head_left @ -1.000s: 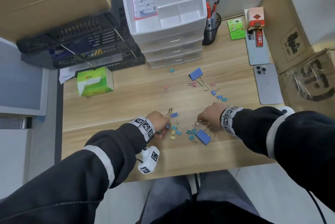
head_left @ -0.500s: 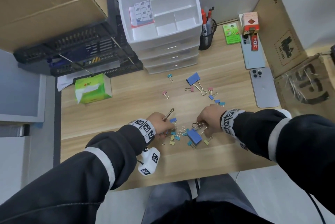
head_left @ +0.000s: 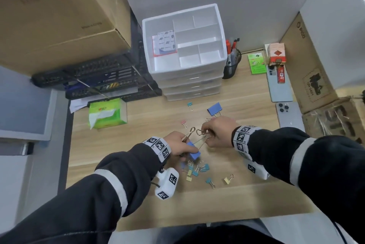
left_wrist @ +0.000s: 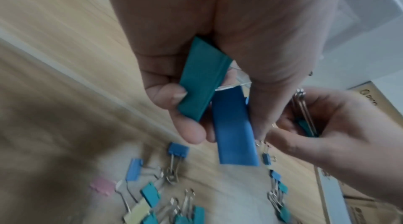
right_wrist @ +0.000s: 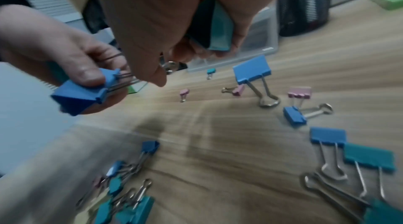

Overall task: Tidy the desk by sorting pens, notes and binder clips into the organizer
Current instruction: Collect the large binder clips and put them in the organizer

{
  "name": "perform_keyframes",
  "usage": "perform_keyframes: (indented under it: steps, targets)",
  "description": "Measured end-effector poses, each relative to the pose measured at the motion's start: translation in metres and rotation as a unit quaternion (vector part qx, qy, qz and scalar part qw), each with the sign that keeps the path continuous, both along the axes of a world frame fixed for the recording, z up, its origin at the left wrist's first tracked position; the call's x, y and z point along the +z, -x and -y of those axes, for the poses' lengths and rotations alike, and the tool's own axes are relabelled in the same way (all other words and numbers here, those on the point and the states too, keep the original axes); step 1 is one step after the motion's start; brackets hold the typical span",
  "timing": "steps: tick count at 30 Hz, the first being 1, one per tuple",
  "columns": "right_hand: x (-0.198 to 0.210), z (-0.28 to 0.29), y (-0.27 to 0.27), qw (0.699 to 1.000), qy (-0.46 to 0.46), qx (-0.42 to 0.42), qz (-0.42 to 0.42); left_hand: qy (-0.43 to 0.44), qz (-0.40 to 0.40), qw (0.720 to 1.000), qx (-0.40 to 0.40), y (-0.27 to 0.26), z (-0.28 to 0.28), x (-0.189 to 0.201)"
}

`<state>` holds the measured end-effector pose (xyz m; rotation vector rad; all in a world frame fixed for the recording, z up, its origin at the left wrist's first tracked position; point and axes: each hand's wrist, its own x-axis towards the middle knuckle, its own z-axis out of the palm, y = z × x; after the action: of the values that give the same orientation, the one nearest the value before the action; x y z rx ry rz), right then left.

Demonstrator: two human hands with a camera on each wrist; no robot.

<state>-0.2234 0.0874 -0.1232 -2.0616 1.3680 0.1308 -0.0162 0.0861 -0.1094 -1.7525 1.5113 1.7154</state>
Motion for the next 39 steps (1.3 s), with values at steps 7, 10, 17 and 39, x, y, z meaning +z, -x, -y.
perform_keyframes:
  steps: [7,10,17,39]
  targets:
    - [-0.039,0.034,0.024,0.985,0.050,-0.115,-0.118,0.028,0.029,0.998,0.054,-0.029,0.017,-0.009]
    - [-0.048,0.043,0.023,0.978,0.046,-0.118,-0.163,0.022,0.032,0.996,0.085,-0.036,0.018,-0.012]
    - [-0.053,0.051,0.012,0.965,0.006,-0.107,-0.241,0.026,0.019,0.995,0.099,-0.038,0.017,-0.021]
    - [0.011,0.045,-0.003,0.993,0.115,0.019,0.012,0.055,0.012,0.983,0.174,-0.043,0.040,0.008]
